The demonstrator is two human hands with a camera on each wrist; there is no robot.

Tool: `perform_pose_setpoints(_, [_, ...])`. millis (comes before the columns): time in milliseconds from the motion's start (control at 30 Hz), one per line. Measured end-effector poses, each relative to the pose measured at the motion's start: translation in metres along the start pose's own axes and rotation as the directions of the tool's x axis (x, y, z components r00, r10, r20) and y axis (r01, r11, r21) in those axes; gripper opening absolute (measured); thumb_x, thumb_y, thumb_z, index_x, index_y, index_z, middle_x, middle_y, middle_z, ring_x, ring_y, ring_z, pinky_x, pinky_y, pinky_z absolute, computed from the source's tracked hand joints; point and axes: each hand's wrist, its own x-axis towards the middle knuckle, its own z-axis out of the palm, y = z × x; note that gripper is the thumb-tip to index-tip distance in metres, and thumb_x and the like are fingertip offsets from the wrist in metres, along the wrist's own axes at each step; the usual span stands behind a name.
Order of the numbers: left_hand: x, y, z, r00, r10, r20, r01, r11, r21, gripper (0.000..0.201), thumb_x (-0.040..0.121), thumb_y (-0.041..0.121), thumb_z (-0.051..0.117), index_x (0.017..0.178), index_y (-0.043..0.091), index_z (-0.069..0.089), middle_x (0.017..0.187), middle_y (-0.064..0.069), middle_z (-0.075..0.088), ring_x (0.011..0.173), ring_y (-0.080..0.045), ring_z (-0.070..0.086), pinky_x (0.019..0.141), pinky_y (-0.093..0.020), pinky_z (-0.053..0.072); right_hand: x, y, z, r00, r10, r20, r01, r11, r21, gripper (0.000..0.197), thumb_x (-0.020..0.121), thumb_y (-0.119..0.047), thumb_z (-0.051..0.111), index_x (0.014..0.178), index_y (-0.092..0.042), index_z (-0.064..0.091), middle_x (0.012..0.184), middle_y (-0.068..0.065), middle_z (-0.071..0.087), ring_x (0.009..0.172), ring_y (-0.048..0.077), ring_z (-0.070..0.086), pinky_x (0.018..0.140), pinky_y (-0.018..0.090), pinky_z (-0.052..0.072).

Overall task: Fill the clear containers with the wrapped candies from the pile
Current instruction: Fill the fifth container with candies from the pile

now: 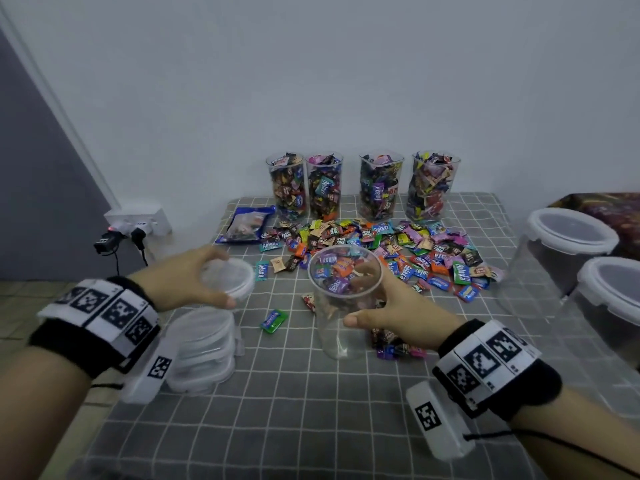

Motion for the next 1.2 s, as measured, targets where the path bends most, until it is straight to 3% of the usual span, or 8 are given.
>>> perform_pose_setpoints(167, [0.006,-0.024,0.024,0.980,-0.175,0.097,0.163,0.980,0.116,0.083,0.060,0.058,0.078,0.127,0.024,0.042,0.130,0.000,0.049,0.110,-0.016,0.047,0.087,-0.024,0.036,0.000,-0.001,0.001,1.000,0.011,-0.014,-0.012,0.999,-0.032,0.073,0.074,-0.014,0.078,0.129,-0.026,0.032,0.116,-0.017,0.052,0.105,-0.007,0.052,0.085,0.008,0.044])
perform_pose_setpoints(367, [0.013,-0.026,0.030,0.961,-0.182,0.210,0.142,0.971,0.193,0.101,0.027,0.081,0.048,0.113,0.028,0.048,0.120,0.006,0.047,0.117,-0.016,0.047,0.099,-0.026,0.036,-0.002,-0.003,0.002,1.000,0.017,-0.020,-0.018,0.999,-0.044,0.076,0.075,-0.014,0.077,0.134,-0.024,0.030,0.119,-0.016,0.051,0.106,-0.008,0.050,0.089,0.009,0.043])
perform_pose_setpoints(500, [0.010,-0.016,0.027,0.957,-0.187,0.223,0.132,0.962,0.240,0.066,0.067,0.069,0.066,0.116,0.028,0.048,0.125,0.001,0.052,0.108,-0.015,0.048,0.094,-0.026,0.037,-0.008,-0.011,-0.006,0.999,0.032,0.036,-0.022,0.966,-0.257,0.084,0.077,-0.026,0.077,0.142,-0.029,0.024,0.128,-0.012,0.050,0.115,0.002,0.050,0.099,0.019,0.041])
perform_pose_setpoints(633, [0.009,-0.002,0.022,0.979,-0.050,0.196,0.002,0.971,0.238,0.109,0.035,0.093,0.043,0.125,0.030,0.047,0.133,0.006,0.048,0.119,-0.013,0.047,0.098,-0.025,0.037,-0.029,-0.014,-0.036,0.995,0.102,0.005,-0.070,0.712,-0.699,0.057,0.084,-0.040,0.066,0.133,-0.027,0.041,0.127,-0.009,0.052,0.113,0.011,0.051,0.097,0.030,0.042])
perform_pose_setpoints(733, [0.006,0.014,0.024,0.978,0.052,0.201,-0.101,0.964,0.245,0.114,0.031,0.096,0.034,0.126,0.033,0.046,0.135,0.011,0.046,0.120,-0.011,0.047,0.100,-0.027,0.037,-0.048,-0.009,-0.057,0.972,0.206,-0.111,-0.197,0.466,-0.863,0.032,0.090,-0.041,0.055,0.115,-0.021,0.051,0.117,-0.002,0.058,0.100,0.014,0.054,0.086,0.029,0.045])
perform_pose_setpoints(800, [0.006,0.027,0.028,0.968,0.100,0.229,-0.160,0.951,0.263,0.100,0.048,0.096,0.039,0.126,0.034,0.046,0.133,0.012,0.046,0.119,-0.010,0.047,0.099,-0.027,0.037,-0.060,-0.003,-0.064,0.940,0.301,-0.163,-0.260,0.317,-0.912,0.026,0.091,-0.041,0.052,0.107,-0.020,0.051,0.114,0.001,0.059,0.095,0.015,0.054,0.080,0.028,0.043])
perform_pose_setpoints(900, [0.008,0.044,0.037,0.959,0.128,0.253,-0.201,0.935,0.291,0.056,0.082,0.062,0.054,0.128,0.032,0.046,0.135,0.009,0.047,0.118,-0.011,0.046,0.098,-0.026,0.037,-0.073,0.008,-0.068,0.895,0.388,-0.220,-0.295,0.145,-0.944,0.018,0.091,-0.040,0.049,0.095,-0.024,0.041,0.119,0.003,0.058,0.100,0.020,0.053,0.072,0.026,0.034])
perform_pose_setpoints(1200, [0.028,0.070,0.071,0.961,0.006,0.277,-0.138,0.876,0.461,0.051,0.090,0.052,0.051,0.132,0.025,0.047,0.128,0.000,0.055,0.114,-0.018,0.052,0.093,-0.031,0.044,-0.075,0.036,-0.056,0.845,0.417,-0.333,-0.406,0.098,-0.909,0.035,0.096,-0.030,0.042,0.128,-0.015,0.041,0.131,0.006,0.053,0.119,0.022,0.052,0.091,0.028,0.042])
